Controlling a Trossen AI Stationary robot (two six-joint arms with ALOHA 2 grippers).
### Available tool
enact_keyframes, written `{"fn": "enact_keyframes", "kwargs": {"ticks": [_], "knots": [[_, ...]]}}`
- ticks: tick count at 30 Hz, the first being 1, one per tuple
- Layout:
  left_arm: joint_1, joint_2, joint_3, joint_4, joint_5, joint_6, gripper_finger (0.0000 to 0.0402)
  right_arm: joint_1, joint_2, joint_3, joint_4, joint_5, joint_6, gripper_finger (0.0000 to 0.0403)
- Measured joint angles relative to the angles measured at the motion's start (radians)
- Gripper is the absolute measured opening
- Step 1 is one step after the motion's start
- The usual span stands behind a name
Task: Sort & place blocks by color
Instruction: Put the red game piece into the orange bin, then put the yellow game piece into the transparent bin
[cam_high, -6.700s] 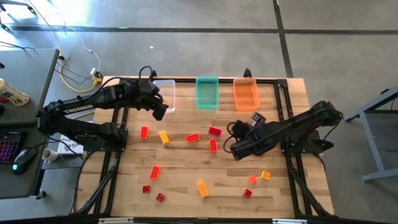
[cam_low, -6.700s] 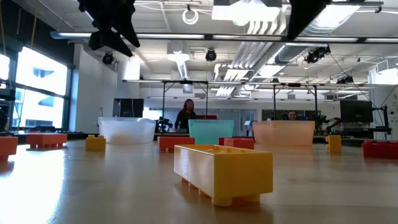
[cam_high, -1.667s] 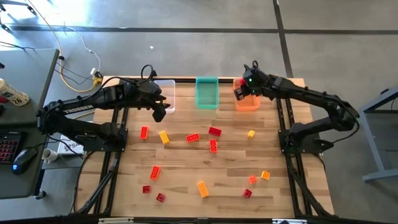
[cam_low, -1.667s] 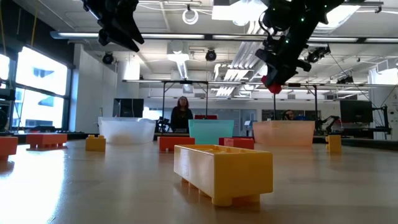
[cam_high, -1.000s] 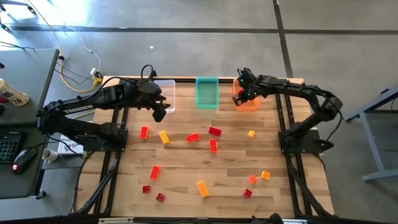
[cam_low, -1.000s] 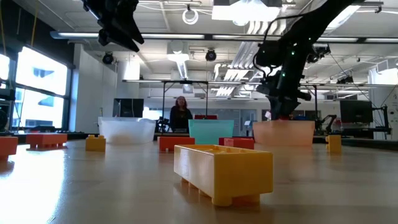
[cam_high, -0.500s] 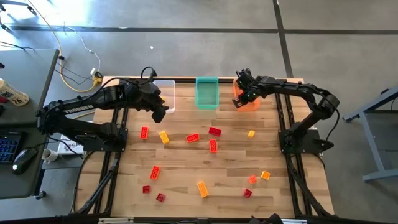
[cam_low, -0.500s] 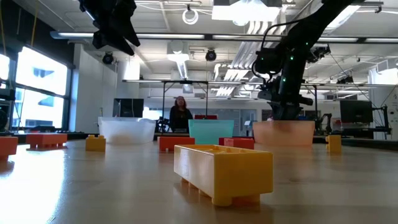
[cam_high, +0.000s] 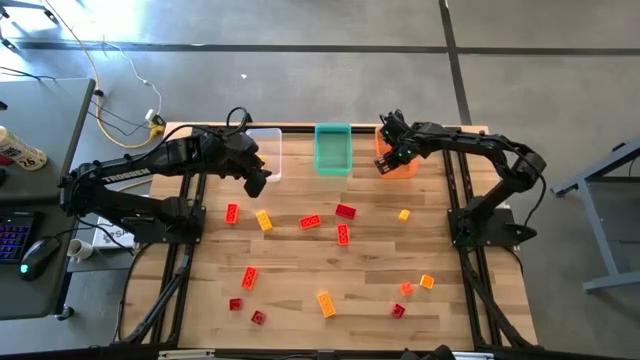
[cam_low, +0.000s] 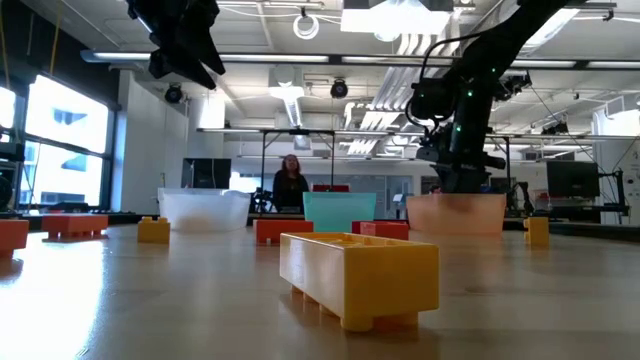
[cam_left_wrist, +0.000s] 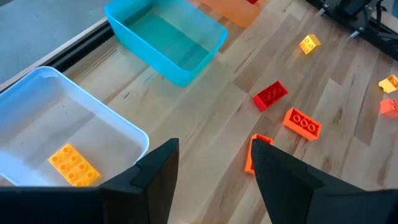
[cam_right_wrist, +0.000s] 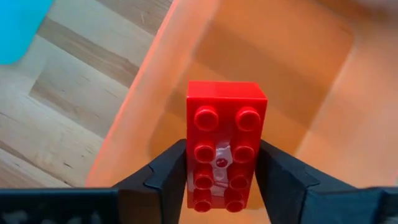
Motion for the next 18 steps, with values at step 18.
{"fn": "enact_keyframes", "kwargs": {"ticks": [18], "knots": [[0.000,0.000,0.000,0.000,0.000,0.061,0.0188,0.001,-0.058,0.106,-0.077,0.009,0.000,0.0201]]}}
